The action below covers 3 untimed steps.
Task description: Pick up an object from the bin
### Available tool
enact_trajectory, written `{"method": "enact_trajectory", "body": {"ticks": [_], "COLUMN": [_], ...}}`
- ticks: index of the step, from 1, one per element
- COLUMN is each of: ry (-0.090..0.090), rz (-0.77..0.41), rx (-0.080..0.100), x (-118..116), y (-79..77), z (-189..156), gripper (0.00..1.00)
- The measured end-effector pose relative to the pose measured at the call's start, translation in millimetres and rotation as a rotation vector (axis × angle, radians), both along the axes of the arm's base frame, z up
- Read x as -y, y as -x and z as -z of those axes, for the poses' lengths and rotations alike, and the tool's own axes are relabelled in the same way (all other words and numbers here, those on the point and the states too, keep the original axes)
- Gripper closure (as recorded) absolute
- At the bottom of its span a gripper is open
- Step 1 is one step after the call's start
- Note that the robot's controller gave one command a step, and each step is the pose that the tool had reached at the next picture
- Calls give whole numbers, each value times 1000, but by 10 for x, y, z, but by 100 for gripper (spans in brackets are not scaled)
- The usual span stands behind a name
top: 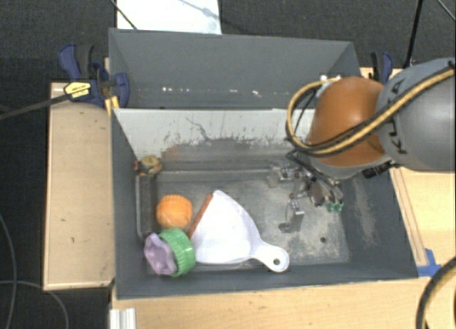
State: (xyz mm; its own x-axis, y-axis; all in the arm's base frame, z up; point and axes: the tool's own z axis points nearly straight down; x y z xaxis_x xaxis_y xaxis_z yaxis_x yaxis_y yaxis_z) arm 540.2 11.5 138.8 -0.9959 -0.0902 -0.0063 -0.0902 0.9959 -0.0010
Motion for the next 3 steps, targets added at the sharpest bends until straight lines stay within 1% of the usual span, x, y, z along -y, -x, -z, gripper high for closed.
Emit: {"method": "enact_trajectory", "body": {"ticks": [1,2,3], "ry": [-2,-1,-1], "rz": [-27,-42,46], "rx": [-12,-9,3], "x": [-241,-133,-551], "y": [191,236,319], "z": [-38,-697,-696], "gripper": [0,0,0]}}
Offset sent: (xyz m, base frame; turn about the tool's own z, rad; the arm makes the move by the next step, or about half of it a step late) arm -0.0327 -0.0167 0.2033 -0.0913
